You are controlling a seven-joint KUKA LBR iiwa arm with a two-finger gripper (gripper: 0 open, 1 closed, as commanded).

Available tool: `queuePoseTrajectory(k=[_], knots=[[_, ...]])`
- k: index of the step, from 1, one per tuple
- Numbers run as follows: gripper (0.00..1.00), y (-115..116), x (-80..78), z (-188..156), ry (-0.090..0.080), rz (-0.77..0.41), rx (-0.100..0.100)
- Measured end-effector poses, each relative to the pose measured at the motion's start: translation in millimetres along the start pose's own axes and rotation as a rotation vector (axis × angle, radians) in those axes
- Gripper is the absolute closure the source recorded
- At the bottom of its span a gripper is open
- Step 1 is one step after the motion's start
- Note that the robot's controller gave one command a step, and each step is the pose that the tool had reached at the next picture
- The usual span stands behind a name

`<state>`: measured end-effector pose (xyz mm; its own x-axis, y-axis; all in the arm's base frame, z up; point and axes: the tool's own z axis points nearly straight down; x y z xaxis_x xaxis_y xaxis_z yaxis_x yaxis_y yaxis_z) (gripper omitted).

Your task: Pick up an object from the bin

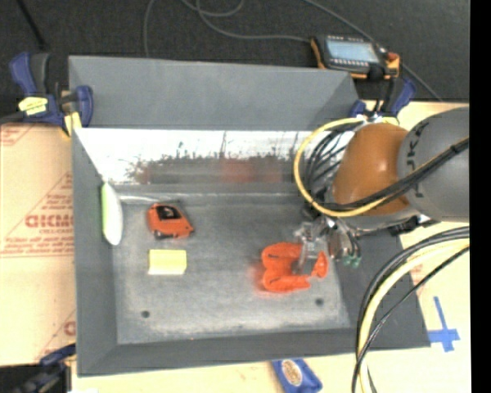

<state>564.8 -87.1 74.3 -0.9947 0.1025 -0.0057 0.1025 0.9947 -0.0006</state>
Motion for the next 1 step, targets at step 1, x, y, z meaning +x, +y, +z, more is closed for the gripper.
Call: queuePoseTrajectory(k=[1], knots=[[1.00, 16.9, -39.3, -112.8, 0.001, -0.016, -0.001]])
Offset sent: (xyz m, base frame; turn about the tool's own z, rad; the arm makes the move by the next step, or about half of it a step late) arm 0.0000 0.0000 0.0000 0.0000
